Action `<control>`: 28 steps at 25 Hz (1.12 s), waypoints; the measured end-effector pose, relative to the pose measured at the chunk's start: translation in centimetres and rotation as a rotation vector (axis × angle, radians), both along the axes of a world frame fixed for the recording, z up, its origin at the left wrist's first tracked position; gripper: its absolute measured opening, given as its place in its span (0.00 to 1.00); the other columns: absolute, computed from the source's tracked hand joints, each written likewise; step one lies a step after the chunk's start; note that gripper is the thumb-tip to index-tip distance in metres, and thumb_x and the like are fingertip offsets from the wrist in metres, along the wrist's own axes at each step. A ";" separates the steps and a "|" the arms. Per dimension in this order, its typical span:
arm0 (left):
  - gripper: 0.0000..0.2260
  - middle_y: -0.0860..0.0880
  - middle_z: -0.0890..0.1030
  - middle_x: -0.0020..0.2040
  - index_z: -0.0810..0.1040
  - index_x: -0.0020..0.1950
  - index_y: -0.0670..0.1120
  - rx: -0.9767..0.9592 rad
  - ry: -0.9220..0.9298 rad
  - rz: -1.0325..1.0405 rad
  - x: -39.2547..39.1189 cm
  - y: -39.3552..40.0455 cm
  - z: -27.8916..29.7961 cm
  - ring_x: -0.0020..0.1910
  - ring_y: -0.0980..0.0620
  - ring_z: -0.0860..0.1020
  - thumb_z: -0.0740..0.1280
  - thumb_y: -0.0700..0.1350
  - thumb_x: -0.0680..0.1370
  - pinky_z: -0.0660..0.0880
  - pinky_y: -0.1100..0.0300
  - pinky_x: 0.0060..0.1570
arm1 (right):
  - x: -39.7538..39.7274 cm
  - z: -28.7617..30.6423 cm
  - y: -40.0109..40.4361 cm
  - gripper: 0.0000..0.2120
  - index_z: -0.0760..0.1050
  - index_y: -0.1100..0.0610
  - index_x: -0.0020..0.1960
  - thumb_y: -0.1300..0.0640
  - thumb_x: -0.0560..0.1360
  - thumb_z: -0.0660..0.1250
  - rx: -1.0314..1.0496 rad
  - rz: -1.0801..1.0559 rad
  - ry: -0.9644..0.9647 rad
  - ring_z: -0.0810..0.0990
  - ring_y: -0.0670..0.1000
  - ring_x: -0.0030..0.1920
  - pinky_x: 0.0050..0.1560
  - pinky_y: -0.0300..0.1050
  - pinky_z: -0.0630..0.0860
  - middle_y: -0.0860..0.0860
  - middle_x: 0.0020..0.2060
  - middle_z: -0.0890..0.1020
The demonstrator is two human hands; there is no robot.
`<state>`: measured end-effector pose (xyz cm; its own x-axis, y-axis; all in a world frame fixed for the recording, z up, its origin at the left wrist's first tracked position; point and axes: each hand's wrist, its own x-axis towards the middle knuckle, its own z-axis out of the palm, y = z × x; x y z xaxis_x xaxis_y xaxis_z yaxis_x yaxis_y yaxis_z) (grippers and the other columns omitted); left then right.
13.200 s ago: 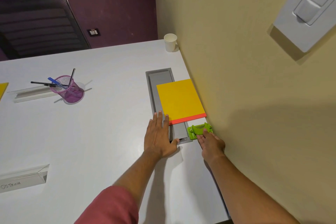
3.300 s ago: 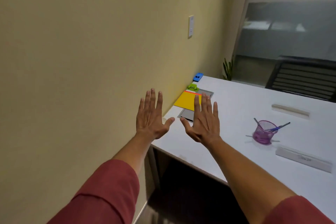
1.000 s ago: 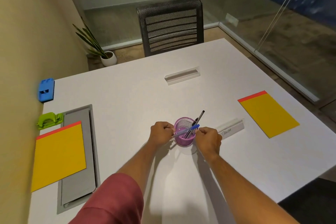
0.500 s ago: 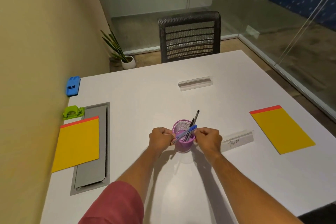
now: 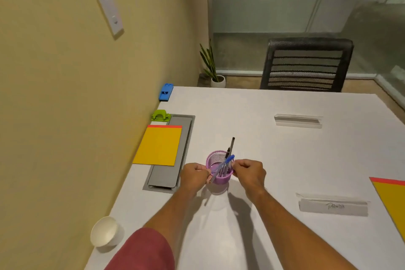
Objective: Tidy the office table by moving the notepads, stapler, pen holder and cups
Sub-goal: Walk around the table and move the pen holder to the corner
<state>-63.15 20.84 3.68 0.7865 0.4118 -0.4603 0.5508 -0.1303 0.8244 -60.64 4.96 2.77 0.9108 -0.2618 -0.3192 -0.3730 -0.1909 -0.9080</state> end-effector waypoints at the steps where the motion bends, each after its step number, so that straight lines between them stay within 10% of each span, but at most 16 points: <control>1: 0.09 0.49 0.83 0.31 0.82 0.30 0.48 0.026 0.005 0.051 -0.8 1.0 0.0 0.35 0.49 0.83 0.75 0.38 0.68 0.83 0.54 0.40 | -0.1 -0.1 1.3 0.14 0.82 0.49 0.27 0.63 0.68 0.73 0.008 0.044 -0.004 0.86 0.54 0.39 0.44 0.54 0.84 0.48 0.29 0.85; 6: 0.07 0.51 0.81 0.28 0.83 0.32 0.46 0.053 0.008 0.263 -4.2 6.1 -0.4 0.30 0.54 0.78 0.72 0.37 0.70 0.72 0.66 0.27 | -0.8 -0.5 7.8 0.10 0.85 0.48 0.33 0.62 0.66 0.74 0.046 0.230 0.031 0.85 0.53 0.42 0.48 0.54 0.83 0.48 0.33 0.86; 28: 0.07 0.40 0.84 0.44 0.82 0.43 0.38 -0.056 0.199 0.617 -10.3 22.0 -2.4 0.41 0.43 0.81 0.65 0.35 0.69 0.78 0.54 0.39 | -1.4 -3.4 27.9 0.05 0.86 0.60 0.44 0.64 0.69 0.73 -0.131 0.714 0.001 0.86 0.53 0.41 0.45 0.54 0.84 0.54 0.39 0.87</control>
